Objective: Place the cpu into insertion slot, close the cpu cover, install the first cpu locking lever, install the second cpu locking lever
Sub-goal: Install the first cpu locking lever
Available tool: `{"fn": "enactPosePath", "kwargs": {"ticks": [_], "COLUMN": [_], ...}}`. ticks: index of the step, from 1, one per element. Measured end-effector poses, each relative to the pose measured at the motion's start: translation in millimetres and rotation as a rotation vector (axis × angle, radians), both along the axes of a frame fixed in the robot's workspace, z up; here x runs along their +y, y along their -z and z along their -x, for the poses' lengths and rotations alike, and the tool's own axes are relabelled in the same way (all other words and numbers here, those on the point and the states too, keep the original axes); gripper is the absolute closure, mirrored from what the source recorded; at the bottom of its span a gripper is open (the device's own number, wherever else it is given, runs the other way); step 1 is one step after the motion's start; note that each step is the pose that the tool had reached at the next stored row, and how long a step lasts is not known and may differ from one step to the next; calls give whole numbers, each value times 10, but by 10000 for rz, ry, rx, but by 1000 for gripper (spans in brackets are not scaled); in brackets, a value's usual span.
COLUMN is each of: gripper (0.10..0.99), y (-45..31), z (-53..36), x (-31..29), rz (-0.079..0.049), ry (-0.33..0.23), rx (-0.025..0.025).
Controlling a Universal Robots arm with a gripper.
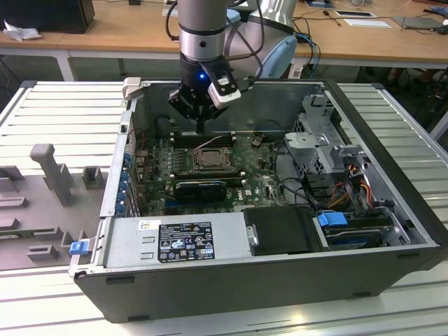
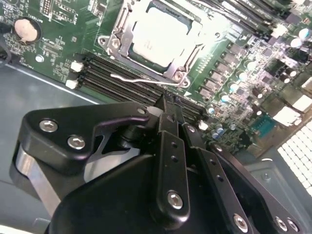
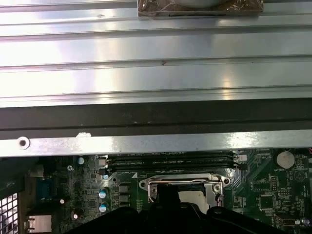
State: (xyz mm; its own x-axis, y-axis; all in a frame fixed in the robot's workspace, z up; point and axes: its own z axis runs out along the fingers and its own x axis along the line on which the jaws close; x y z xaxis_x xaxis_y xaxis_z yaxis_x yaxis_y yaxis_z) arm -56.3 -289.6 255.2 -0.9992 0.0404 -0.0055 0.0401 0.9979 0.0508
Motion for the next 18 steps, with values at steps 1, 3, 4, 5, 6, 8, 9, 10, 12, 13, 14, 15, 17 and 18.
{"fn": "enactPosePath", "kwargs": {"ticks": [1, 3, 4, 5, 6, 8, 9, 10, 12, 13, 14, 15, 17, 18], "gripper": [980, 980, 980, 980, 980, 980, 980, 980, 980, 980, 980, 980, 980, 980], "y": [3, 20, 29, 38, 46, 63, 71, 86, 123, 138, 157, 166, 174, 180], "z": [-2, -11, -14, -17, -23, -37, -43, -49, -58, -61, -66, -73, -89, -93], "x": [0, 0, 0, 0, -1, -1, 0, 0, -1, -1, -1, 0, 0, 0], "rz": [3, 0, 1, -2, -32, -119, -157, -180, -182, -182, -183, -190, -348, -367], "ry": [-42, -167, -181, -187, -188, -187, -185, -185, -188, -193, -198, -200, -245, -260], "rx": [-23, -72, -73, -74, -74, -73, -74, -76, -75, -74, -75, -75, -76, -78]}}
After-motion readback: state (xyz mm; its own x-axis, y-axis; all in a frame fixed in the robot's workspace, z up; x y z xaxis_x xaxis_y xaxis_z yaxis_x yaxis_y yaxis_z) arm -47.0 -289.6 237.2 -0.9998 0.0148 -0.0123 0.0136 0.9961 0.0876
